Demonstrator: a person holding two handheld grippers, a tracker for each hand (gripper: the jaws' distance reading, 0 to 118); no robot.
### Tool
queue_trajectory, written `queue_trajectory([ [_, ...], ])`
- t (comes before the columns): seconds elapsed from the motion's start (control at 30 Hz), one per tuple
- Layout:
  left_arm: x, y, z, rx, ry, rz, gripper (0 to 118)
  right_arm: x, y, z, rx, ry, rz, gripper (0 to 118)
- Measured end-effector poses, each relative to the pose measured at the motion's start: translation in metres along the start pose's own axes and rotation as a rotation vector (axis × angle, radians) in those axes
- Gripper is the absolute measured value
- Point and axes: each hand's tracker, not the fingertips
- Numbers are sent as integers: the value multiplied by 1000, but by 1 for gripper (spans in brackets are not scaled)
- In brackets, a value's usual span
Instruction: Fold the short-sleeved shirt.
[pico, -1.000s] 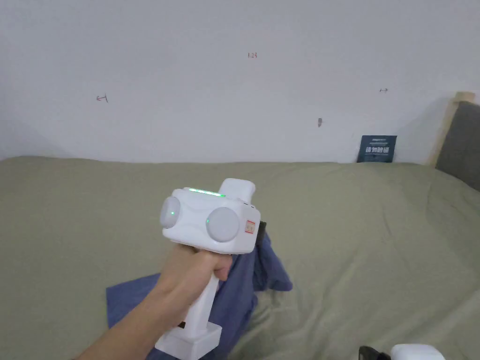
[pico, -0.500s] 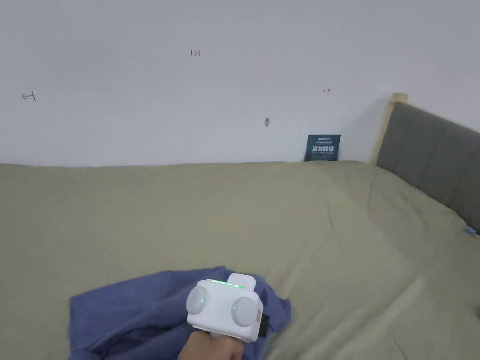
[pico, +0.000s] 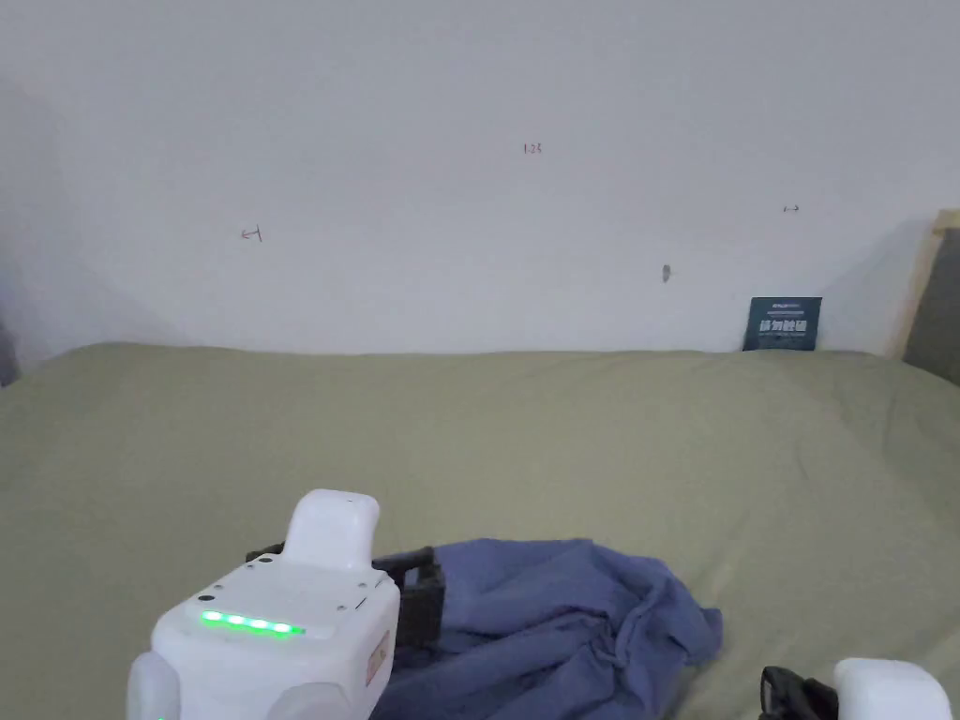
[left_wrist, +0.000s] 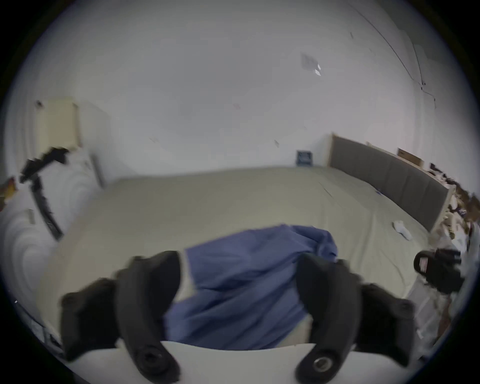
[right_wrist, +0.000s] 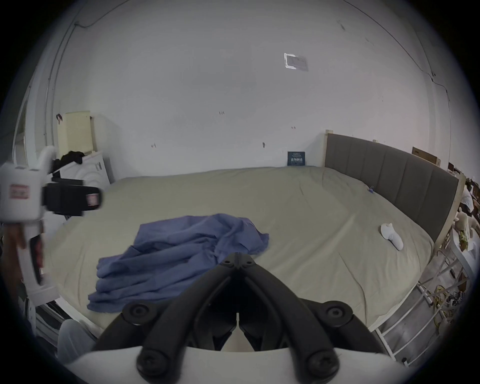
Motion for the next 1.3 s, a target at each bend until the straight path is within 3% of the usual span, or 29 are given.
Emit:
queue_trajectory([
  [0.03,-9,-1,16,15,38,-14,21,-3,2,1,15,-1,8,2],
  [0.1,-28,-10,45,64,105,-5,8,-10,5,4,47,3,28,2],
  [0.37,-72,-43,97,77,237,39,0,-23,5,8,93,18,64,2],
  [0.7,-101,-55,77,-16,229,159,0,-25,4,5,86,15,55,2],
  [0.87,-115,-54,30,-162,179,90,0,-26,2,-5,65,24,69,2],
  [1.17,-142,-96,-116,-458,110,141,1,-23,-9,-40,-19,8,75,2],
  [1.2,-144,-100,-131,-479,113,141,12,-22,-10,-45,-25,1,80,2],
  [1.27,-144,-108,-155,-566,131,121,91,-19,-12,-51,-34,-4,77,2],
  [1.3,-143,-115,-165,-601,113,88,114,-17,-12,-55,-46,-6,74,2],
])
